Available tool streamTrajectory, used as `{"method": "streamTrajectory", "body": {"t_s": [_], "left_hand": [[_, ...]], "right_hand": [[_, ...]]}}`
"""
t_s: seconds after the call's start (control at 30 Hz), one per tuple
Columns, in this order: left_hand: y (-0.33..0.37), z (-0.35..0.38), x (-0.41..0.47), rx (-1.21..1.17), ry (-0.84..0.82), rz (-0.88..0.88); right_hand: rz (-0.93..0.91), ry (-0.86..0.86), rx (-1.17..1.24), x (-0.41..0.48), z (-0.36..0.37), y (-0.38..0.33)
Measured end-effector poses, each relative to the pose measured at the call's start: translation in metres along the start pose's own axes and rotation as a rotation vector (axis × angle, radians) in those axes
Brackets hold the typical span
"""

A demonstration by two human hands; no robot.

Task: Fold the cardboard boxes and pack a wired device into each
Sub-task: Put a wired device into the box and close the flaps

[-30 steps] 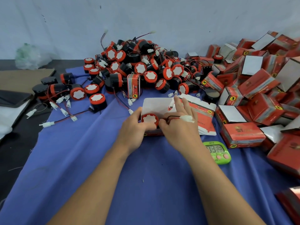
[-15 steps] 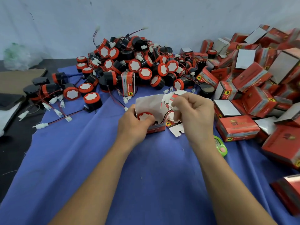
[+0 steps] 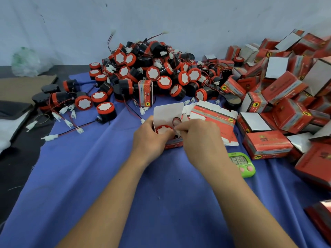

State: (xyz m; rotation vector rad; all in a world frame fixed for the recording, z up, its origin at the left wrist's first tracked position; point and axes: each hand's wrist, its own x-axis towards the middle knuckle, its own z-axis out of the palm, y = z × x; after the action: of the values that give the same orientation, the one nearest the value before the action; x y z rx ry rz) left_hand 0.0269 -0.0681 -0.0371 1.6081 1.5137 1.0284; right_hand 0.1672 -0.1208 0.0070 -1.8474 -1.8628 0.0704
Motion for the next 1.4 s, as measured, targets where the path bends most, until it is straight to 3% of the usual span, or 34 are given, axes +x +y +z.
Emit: {"method": "streamTrajectory", "body": {"t_s": [0.07,0.17,0.33,0.53,0.63,0.73,0.87,0.9,0.97,1.07,1.17,1.27,1.33,1.4], "left_hand": [[0.0,0.0,0.001,-0.007,0.005,-0.004],[0.002,0.001,0.0,-0.017,0.007,-0.02],[0.003,-0.001,-0.001,-0.048,-0.014,-0.026],[0.001,0.0,-0.001,-0.052,-0.023,-0.026],[0.001,-0.002,-0.001,-0.072,-0.028,-0.035],[0.0,-0.004,0.001,-0.076,-0.044,-0.032],[0.001,-0.004,0.0,-0.089,-0.068,-0.059],[0.001,-0.005,0.001,-0.087,-0.076,-0.065],[0.001,-0.007,0.002,-0.106,-0.117,-0.066],[0.002,-0.009,0.0,-0.128,-0.198,-0.042],[0.006,-0.011,-0.005,-0.143,-0.287,0.023],[0.007,-0.022,-0.006,-0.441,-0.416,0.008],[0.005,-0.029,-0.002,-0.555,-0.402,-0.03],[0.001,-0.03,0.002,-0.489,-0.378,-0.028]], "right_hand": [[-0.071,0.023,-0.244,-0.005,0.004,-0.011],[-0.069,0.03,-0.395,-0.01,0.004,-0.022],[-0.083,-0.198,-0.372,-0.007,0.0,-0.022],[-0.01,-0.313,-0.239,0.0,-0.002,-0.006],[-0.033,-0.24,-0.113,-0.003,0.002,-0.001],[-0.051,0.046,0.151,-0.006,0.002,0.009],[0.165,0.361,0.444,0.001,0.0,0.018],[0.23,0.351,0.519,0.004,0.003,0.023],[0.336,0.164,0.718,0.009,0.009,0.031],[0.317,-0.139,0.871,0.009,0.018,0.03],[0.25,-0.157,0.882,0.01,0.026,0.029],[0.283,-0.144,0.878,0.012,0.031,0.033],[0.304,-0.14,0.936,0.012,0.034,0.035],[0.305,-0.114,0.972,0.012,0.036,0.035]]}}
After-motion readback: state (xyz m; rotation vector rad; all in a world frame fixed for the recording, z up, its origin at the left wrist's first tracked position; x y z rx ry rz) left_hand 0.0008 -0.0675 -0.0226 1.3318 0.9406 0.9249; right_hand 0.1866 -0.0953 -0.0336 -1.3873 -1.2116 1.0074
